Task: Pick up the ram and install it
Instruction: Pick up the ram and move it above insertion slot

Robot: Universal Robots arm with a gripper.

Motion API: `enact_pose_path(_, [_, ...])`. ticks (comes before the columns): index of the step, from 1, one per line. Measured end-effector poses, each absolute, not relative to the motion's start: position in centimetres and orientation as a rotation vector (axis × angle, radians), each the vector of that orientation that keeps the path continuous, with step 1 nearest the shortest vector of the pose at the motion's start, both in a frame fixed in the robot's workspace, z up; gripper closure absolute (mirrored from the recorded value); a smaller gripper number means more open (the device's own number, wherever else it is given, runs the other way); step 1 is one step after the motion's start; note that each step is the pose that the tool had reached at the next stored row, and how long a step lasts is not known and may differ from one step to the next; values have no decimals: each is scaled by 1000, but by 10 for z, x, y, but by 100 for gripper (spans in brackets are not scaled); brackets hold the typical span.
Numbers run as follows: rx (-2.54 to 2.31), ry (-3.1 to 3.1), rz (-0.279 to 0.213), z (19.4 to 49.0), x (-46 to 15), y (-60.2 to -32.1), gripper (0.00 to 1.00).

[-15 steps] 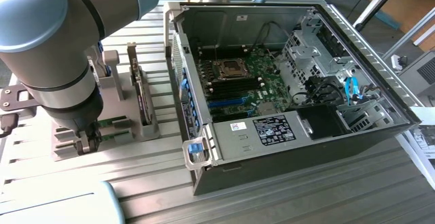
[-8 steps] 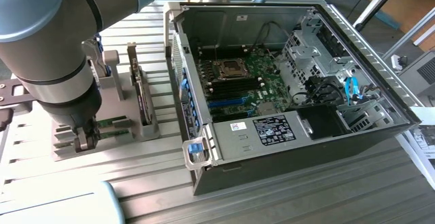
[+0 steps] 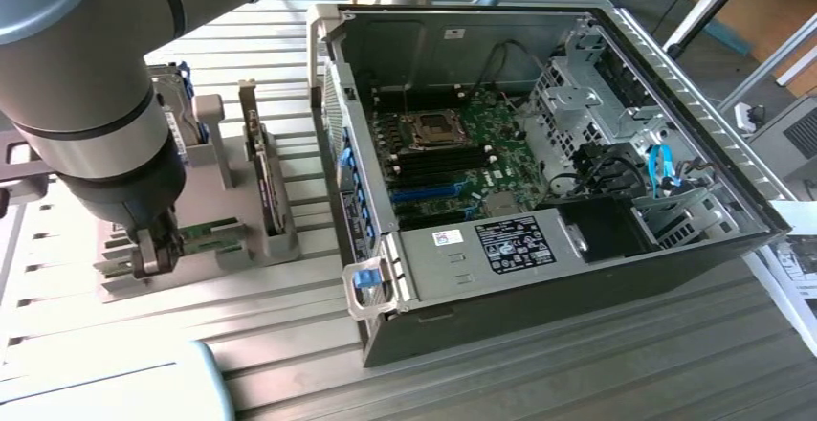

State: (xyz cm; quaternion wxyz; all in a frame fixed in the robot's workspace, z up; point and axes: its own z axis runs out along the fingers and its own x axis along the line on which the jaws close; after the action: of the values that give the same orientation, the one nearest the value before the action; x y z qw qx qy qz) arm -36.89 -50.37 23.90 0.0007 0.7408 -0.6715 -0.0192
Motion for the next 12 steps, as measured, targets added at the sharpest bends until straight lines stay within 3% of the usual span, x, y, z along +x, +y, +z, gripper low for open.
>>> enact_pose_path(12, [2326, -2108, -60, 265, -369, -504, 87])
